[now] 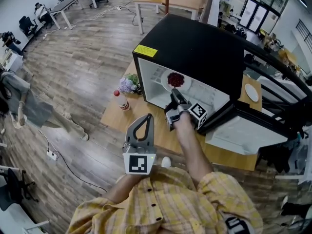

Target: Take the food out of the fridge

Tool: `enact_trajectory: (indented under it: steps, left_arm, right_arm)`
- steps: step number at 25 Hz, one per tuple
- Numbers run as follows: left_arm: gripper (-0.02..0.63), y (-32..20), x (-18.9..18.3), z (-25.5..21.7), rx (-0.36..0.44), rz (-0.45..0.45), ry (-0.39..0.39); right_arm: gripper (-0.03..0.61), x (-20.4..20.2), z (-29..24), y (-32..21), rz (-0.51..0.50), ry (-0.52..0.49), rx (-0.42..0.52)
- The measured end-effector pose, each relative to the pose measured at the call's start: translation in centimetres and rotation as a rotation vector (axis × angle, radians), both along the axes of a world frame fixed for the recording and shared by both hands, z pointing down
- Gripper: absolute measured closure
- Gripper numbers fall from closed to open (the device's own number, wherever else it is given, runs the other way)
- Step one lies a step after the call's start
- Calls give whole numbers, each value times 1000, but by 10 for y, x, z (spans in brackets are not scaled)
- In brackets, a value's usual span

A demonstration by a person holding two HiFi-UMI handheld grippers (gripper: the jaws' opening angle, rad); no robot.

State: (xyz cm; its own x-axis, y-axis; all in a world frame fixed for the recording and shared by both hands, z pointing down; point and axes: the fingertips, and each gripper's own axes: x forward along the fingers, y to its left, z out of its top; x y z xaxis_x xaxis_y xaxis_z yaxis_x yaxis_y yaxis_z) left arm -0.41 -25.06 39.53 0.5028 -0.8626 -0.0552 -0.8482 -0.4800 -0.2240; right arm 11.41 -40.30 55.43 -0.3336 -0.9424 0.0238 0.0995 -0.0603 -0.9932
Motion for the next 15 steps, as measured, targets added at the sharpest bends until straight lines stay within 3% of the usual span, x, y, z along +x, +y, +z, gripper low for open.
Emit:
enact_trajectory:
  steps: [7,15]
  left_arm:
    - [606,0,-4,5,-26,-16,10]
    - [607,-2,-15,10,-41,-46,5]
  right_arm:
    - [433,-4,6,-16,1,-38,-20]
    - [483,-1,21,-33,27,-63,-54]
